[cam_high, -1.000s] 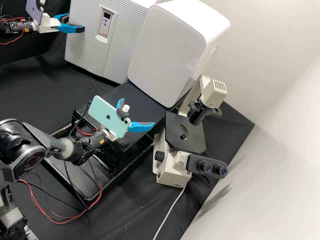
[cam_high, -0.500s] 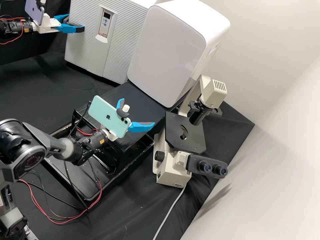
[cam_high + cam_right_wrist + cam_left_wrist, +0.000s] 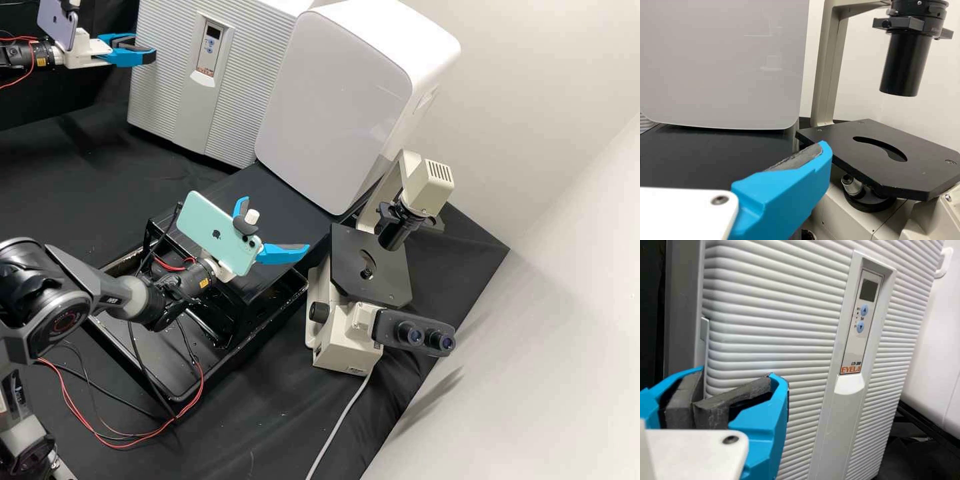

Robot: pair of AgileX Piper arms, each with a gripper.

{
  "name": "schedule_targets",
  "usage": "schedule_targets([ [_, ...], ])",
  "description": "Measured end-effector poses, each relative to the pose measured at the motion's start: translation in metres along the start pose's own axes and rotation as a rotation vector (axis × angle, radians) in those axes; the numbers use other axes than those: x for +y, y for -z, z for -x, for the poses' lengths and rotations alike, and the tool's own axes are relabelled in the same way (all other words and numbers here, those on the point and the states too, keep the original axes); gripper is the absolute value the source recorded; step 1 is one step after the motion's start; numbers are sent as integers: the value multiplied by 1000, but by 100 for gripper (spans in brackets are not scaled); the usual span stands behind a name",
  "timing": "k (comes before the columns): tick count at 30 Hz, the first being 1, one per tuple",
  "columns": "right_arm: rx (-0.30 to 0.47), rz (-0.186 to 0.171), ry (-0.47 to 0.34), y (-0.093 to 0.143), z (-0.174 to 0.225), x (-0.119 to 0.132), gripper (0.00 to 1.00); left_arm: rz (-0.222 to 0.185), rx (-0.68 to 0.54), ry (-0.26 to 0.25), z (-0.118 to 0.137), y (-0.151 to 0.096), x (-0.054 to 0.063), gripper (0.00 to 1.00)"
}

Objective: Open the incubator door

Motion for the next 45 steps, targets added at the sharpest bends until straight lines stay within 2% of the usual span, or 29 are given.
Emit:
schedule_targets([
  [17,0,0,0,0,0,0,100,10,-8,-3,5,2,-3,0],
  [27,0,0,0,0,0,0,100,17,-71,7,38,-13,-8,0],
  [39,0,0,0,0,0,0,100,-14,-213,68,80,-49,-21,0],
  [45,0,0,0,0,0,0,100,-48,-317,112,93,-77,-28,0],
])
